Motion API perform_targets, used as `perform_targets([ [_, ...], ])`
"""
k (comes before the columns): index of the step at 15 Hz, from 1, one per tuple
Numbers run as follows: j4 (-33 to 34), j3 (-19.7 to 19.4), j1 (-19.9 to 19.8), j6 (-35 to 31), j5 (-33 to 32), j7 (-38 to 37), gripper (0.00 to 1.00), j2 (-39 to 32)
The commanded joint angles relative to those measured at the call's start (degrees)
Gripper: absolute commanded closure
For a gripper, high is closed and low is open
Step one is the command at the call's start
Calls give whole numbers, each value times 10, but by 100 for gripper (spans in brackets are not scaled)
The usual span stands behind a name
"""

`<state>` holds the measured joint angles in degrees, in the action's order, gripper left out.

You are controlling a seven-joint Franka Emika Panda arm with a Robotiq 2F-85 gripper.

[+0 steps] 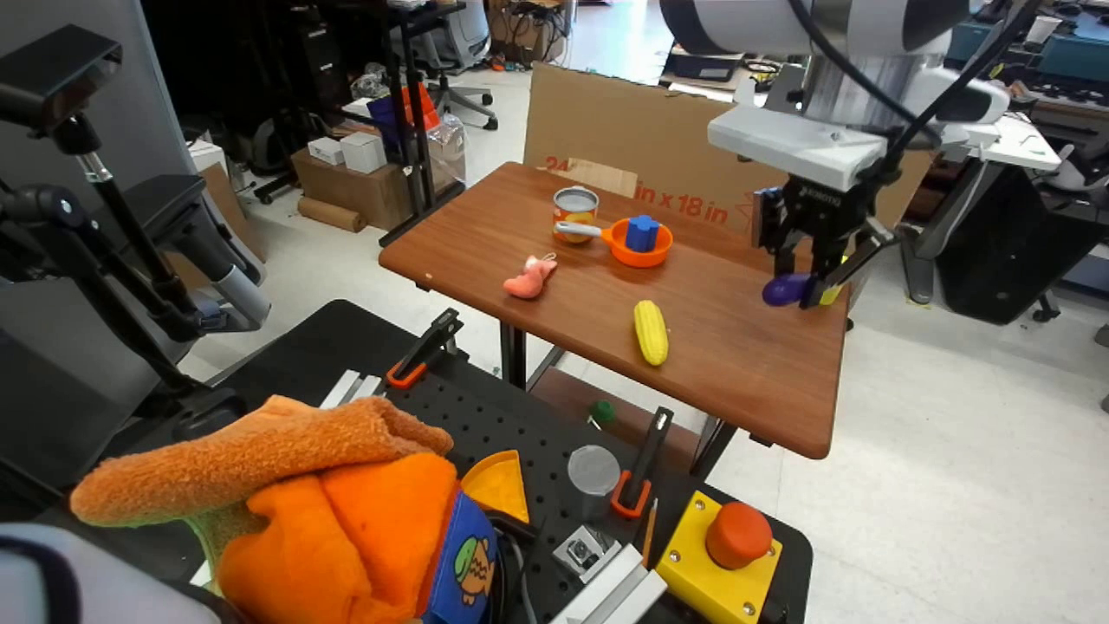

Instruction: Move the purple object to the left

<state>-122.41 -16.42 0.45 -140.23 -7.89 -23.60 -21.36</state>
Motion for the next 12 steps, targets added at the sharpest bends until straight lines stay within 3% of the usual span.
perform_targets([
  [1, 48, 27, 0, 25, -32, 39, 91, 7],
  [8, 184, 81, -9, 32, -9, 106, 91, -89],
  [12, 251, 79, -5, 59, -24, 123, 91, -161],
])
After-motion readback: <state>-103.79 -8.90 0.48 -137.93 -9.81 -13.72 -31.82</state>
